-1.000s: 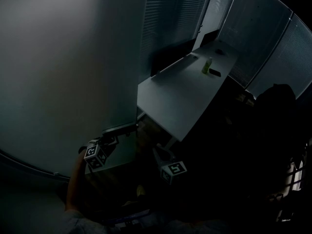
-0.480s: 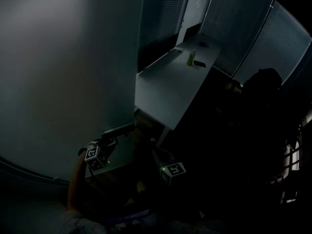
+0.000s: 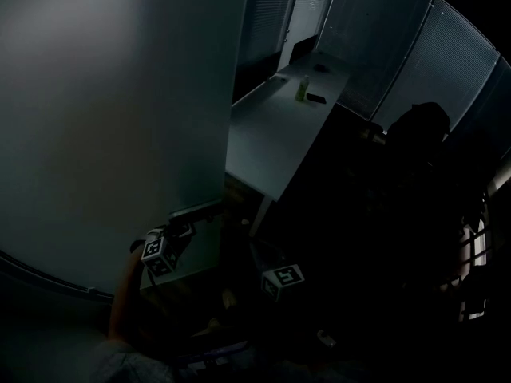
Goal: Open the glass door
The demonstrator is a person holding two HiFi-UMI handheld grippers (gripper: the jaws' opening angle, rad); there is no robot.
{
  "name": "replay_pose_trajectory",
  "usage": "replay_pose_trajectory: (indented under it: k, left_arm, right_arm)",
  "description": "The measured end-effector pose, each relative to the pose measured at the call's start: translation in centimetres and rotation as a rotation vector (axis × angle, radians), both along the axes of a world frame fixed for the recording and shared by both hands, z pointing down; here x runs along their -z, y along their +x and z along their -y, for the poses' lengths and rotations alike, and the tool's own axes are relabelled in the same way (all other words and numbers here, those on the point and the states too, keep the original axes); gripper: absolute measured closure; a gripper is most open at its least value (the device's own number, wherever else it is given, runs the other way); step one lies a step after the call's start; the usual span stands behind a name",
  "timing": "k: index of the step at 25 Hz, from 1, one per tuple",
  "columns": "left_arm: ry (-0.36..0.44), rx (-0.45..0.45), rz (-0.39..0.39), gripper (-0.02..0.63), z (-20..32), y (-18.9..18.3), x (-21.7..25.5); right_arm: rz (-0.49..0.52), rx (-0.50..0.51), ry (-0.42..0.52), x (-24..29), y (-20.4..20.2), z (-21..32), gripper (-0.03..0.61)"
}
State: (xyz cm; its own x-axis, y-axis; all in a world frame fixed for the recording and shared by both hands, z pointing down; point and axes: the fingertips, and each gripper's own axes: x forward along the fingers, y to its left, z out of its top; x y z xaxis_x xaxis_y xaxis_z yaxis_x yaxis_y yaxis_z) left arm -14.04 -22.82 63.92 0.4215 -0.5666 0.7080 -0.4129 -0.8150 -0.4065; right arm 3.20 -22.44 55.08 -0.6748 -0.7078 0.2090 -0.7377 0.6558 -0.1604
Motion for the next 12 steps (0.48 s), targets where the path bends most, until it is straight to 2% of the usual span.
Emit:
replay_pose_trajectory:
  k: [12]
  left_arm:
    - [0.015, -0.06, 0.008, 0.574, -3.6, 2.0, 0.4]
  right_arm:
    - [-0.003, -0.054, -0.007, -0.4, 1.2, -4.8, 0.577]
